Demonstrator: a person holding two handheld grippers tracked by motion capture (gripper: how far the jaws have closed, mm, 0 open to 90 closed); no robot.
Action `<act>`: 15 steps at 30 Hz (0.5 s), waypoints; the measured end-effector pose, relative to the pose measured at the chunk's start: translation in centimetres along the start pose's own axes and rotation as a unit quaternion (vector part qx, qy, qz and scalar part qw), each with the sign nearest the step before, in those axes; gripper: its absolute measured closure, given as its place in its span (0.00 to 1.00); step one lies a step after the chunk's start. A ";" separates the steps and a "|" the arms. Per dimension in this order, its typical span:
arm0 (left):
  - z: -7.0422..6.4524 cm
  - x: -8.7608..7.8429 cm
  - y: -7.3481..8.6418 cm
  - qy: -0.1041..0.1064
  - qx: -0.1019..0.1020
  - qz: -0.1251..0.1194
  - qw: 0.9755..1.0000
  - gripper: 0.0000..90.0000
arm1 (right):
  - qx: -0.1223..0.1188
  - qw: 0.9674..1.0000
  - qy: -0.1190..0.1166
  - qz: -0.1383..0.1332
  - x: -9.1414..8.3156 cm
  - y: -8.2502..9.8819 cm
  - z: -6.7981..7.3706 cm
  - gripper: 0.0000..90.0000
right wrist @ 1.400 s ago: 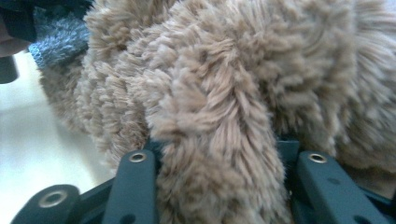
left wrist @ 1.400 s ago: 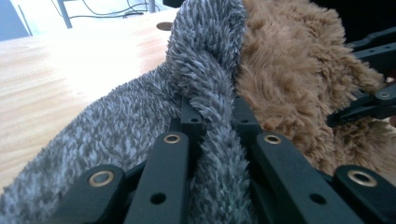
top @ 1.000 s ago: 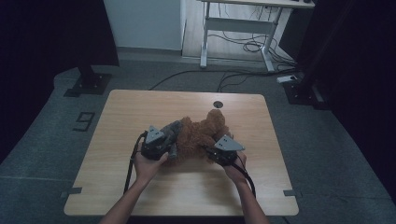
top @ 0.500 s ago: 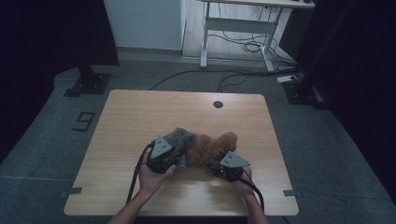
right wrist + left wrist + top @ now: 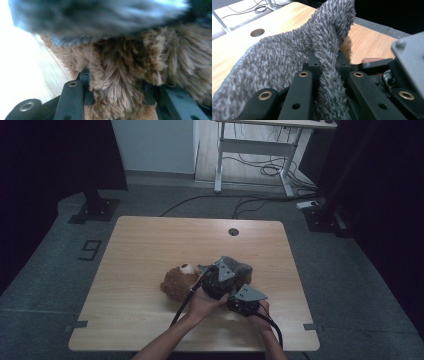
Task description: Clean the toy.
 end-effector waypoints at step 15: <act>6.3 -6.4 6.0 -0.083 -0.022 -0.009 0.996 0.89 | 0.024 1.000 -0.004 0.011 -0.4 0.4 -0.1 0.63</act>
Point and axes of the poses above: each handheld gripper's, and its own axes: x roughly forward along the jaws, y roughly out of its underside, z roughly to its left, the point moved 8 cm from there along x, roughly forward along the jaws, and after that the axes turned 3 degrees about y, right-handed, at the moved point
